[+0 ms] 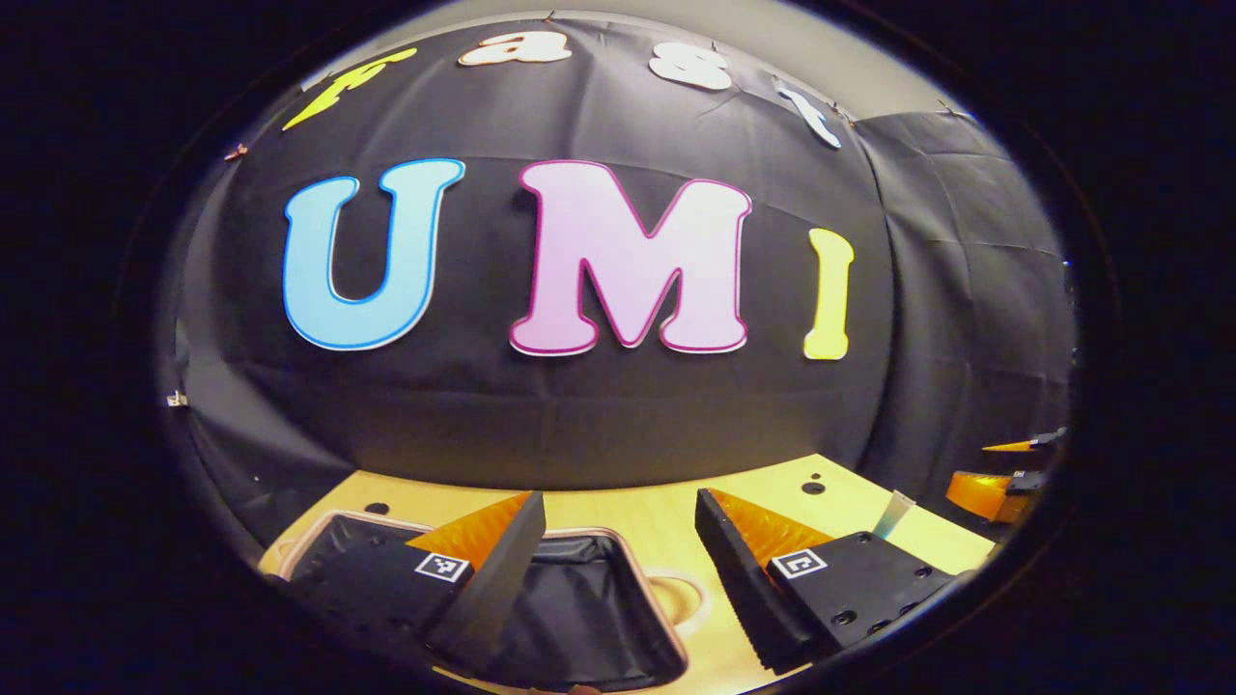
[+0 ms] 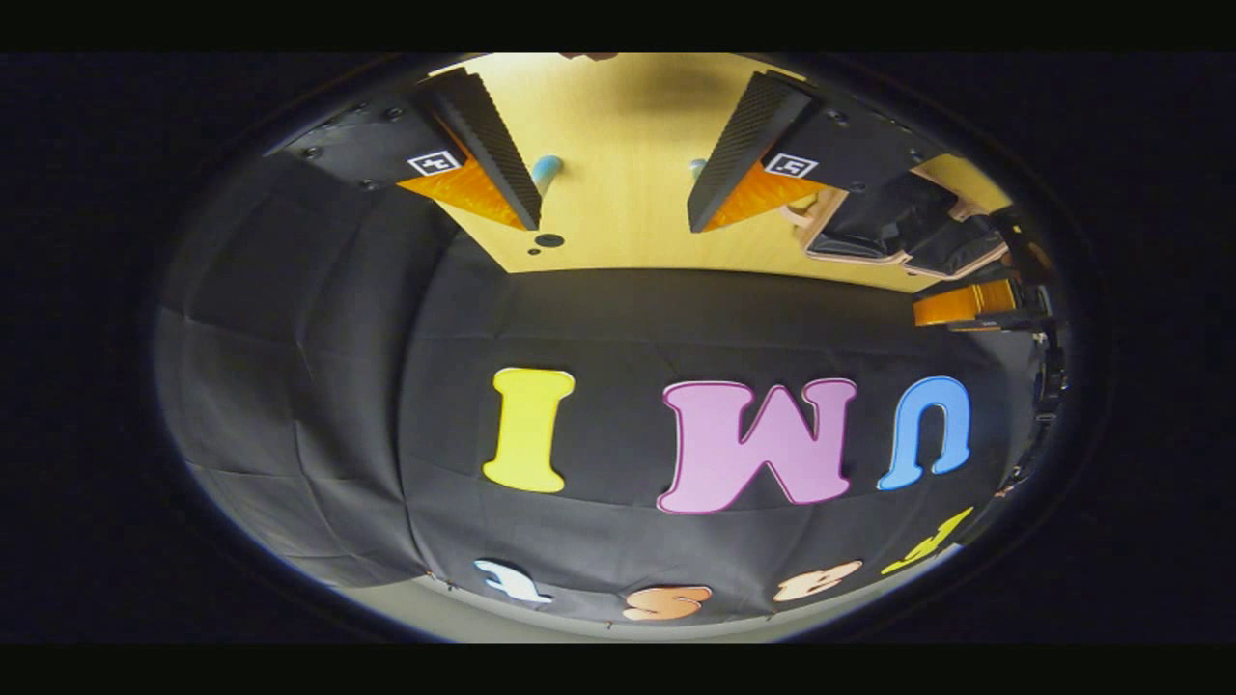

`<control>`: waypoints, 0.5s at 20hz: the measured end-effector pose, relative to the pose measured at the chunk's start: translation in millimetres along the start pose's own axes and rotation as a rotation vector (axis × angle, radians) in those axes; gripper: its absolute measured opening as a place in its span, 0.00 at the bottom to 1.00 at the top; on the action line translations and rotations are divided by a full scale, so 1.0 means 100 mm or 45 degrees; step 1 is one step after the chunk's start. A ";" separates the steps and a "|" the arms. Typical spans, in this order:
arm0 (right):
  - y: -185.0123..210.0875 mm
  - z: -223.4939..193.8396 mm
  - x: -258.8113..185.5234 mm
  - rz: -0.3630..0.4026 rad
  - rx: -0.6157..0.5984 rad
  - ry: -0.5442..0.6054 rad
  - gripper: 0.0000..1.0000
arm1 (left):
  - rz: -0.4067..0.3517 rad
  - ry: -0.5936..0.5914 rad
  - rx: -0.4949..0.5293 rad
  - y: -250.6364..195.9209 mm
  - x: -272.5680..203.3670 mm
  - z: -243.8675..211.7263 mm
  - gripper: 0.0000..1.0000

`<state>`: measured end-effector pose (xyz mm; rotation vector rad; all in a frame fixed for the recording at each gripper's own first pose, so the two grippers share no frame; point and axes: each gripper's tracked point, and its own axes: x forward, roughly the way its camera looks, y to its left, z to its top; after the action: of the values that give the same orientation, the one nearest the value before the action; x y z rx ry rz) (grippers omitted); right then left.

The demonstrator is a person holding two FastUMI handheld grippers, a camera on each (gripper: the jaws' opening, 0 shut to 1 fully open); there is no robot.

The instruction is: First open the suitcase, pack the skin care products into it, and then close the suitcase.

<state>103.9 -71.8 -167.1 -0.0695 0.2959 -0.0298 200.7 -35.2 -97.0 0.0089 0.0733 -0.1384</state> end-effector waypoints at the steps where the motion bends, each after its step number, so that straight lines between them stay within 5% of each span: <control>1: -0.08 -0.05 0.02 -0.011 -0.004 0.004 0.97 | -0.041 0.008 0.002 -0.21 0.03 -0.12 0.98; 6: -0.35 -0.37 0.10 -0.026 -0.017 0.059 0.97 | -0.207 0.116 -0.007 -1.03 0.18 -0.72 0.98; 10: -0.48 -0.64 0.15 -0.040 -0.025 0.107 0.97 | -0.241 0.183 -0.018 -1.35 0.46 -1.14 0.98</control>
<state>98.3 -124.1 -229.2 -0.0928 0.3791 -0.0610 219.7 -174.0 -214.8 -0.0020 0.2188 -0.3266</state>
